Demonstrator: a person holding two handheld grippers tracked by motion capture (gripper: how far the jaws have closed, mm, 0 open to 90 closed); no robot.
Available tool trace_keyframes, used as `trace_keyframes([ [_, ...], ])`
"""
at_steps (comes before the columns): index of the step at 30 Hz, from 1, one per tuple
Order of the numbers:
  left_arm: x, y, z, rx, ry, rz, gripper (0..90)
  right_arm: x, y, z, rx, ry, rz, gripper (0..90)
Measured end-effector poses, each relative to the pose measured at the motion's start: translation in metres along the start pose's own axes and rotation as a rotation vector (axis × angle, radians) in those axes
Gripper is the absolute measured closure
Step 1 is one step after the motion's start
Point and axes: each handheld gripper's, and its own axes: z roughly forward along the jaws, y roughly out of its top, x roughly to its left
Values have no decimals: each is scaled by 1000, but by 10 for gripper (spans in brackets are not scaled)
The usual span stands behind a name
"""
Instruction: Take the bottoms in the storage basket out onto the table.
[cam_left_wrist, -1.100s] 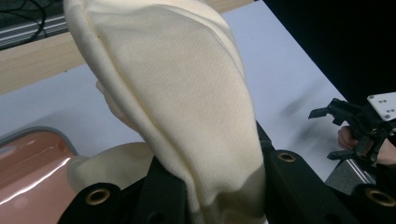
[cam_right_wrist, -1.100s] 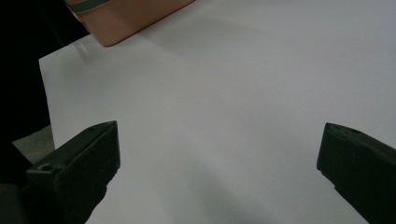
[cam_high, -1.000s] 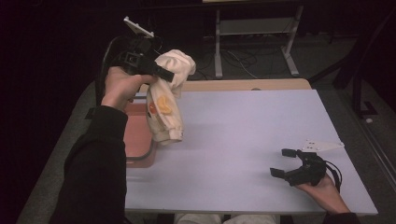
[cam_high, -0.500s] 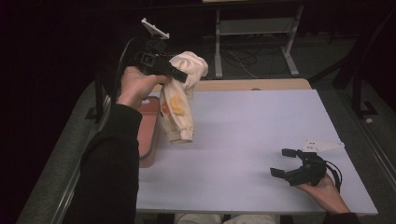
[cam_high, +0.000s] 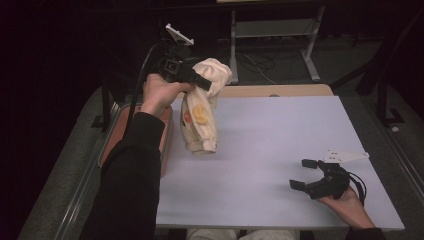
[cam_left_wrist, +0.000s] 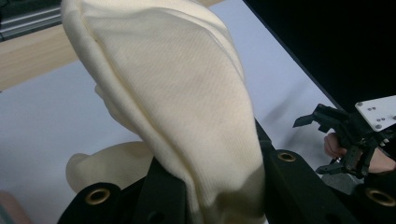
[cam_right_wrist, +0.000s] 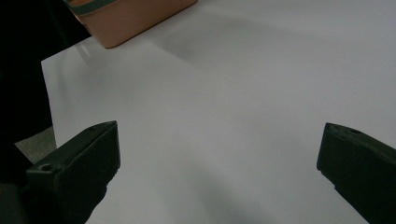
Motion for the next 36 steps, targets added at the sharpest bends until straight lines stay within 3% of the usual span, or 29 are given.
trace_keyframes([
  [36, -11, 3, 72, 46, -79, 6, 751, 0, 0, -1, -3, 5, 8, 0],
])
